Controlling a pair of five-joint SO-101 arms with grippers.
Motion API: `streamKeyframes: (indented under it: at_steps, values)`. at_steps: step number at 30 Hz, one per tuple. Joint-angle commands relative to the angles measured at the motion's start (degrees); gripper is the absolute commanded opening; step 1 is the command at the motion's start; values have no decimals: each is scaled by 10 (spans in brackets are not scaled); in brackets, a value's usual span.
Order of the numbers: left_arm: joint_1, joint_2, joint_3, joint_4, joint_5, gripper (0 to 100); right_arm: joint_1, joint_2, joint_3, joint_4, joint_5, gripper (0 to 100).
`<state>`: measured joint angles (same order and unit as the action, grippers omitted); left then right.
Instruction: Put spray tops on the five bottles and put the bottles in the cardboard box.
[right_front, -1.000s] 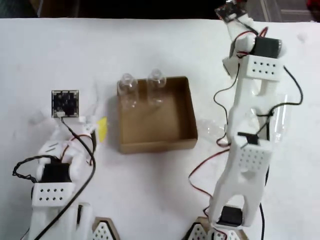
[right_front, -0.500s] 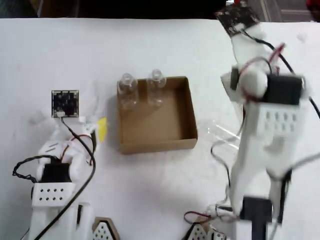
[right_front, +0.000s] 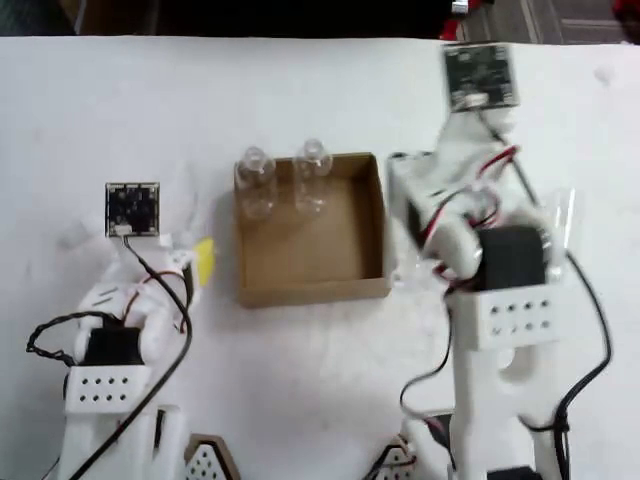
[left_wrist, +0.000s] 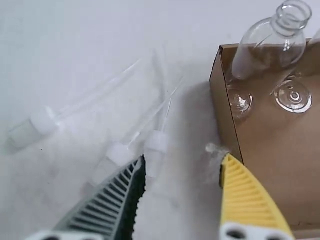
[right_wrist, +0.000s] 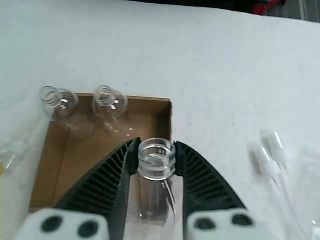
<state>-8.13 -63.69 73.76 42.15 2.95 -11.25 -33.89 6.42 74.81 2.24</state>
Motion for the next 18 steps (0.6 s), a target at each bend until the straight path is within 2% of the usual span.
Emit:
streamKeyframes:
  at_steps: [1,6,13,15,18]
  values:
    - [-4,-11,-5,-11,2,229,-48,-65,109,-155,-8,15]
    - [-5,-11,-6,-12,2,229,-52,-124,310,-393,-11,15]
    - [-5,-11,-3,-28,2,229,-52,-157,577,-805,-11,15]
    - [-5,-11,-3,-28,2,229,-58,-145,609,-878,-11,15]
    - [-5,-11,-3,-28,2,229,-74,-115,621,-913,-11,15]
